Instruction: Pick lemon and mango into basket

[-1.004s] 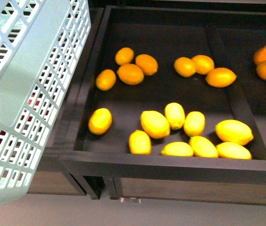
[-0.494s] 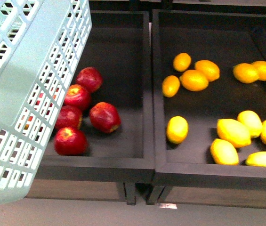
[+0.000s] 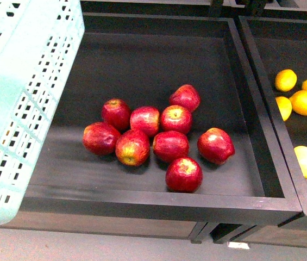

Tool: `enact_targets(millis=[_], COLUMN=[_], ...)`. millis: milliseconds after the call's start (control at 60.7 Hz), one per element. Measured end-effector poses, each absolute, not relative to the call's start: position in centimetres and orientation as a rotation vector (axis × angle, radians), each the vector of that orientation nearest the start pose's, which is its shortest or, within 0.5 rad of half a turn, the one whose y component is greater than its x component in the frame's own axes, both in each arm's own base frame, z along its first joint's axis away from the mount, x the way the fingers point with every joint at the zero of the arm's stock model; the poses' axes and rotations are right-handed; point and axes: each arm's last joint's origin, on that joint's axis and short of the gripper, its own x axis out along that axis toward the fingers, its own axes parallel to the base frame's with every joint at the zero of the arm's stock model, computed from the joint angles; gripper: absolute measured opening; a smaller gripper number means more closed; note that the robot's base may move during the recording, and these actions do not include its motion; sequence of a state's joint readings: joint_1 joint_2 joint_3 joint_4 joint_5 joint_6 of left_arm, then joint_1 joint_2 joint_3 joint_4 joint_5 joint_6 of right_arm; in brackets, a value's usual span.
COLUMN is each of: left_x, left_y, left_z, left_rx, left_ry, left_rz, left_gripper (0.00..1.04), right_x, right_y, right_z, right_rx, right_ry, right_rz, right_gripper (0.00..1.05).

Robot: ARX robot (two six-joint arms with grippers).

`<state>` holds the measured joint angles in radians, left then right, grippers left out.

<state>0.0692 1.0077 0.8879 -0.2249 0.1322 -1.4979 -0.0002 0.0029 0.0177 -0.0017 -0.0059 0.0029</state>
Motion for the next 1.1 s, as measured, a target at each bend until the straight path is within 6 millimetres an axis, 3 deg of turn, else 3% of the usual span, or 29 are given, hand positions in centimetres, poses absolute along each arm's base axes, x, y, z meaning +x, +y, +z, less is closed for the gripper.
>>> enact_targets(millis=[132,198,296,445,626,774,922,1103], left_x=[22.0,22.7,24.1,27.1,30.7,32.9,33.6,33.0], left_y=[0.9,0.2,-1.2,-3.0,-6.5,-10.8,-14.9,-19.1], left_z=[32.4,32.4,32.1,31.9,32.0,31.6,31.5,32.1], left_rx=[-1.498,-1.253,-0.93,-0.691,-0.615,-0.582,-0.588,-0.618], left_ry=[0.398,0.569,0.595,0.568,0.598,0.669,0.751,0.794], left_rz=[0.166,0.032,-0.101,-0.141,-0.239,-0.349,-0.436,-0.517], left_gripper=[0.06,0.06,0.06,0.06,0.06,0.06,0.06,0.06], right_x=[9.7,9.7,9.7,9.7,9.7,9.7,9.7,9.7], right_y=[0.0,0.0,0.0,0.0,0.0,0.0,0.0,0.0], right_z=[16.9,16.9,16.9,16.9,16.9,16.9,16.9,16.9], right_rx=[0.003,0.003,0.003,0.003,0.003,0.003,0.003,0.003], right_ry=[-0.013,-0.013,-0.013,-0.013,-0.013,-0.013,-0.013,-0.013], right_rz=[0.003,0.002,0.002,0.0,0.0,0.0,0.0,0.0], right_gripper=[0.96,0.96,0.96,0.96,0.96,0.96,0.96,0.96])
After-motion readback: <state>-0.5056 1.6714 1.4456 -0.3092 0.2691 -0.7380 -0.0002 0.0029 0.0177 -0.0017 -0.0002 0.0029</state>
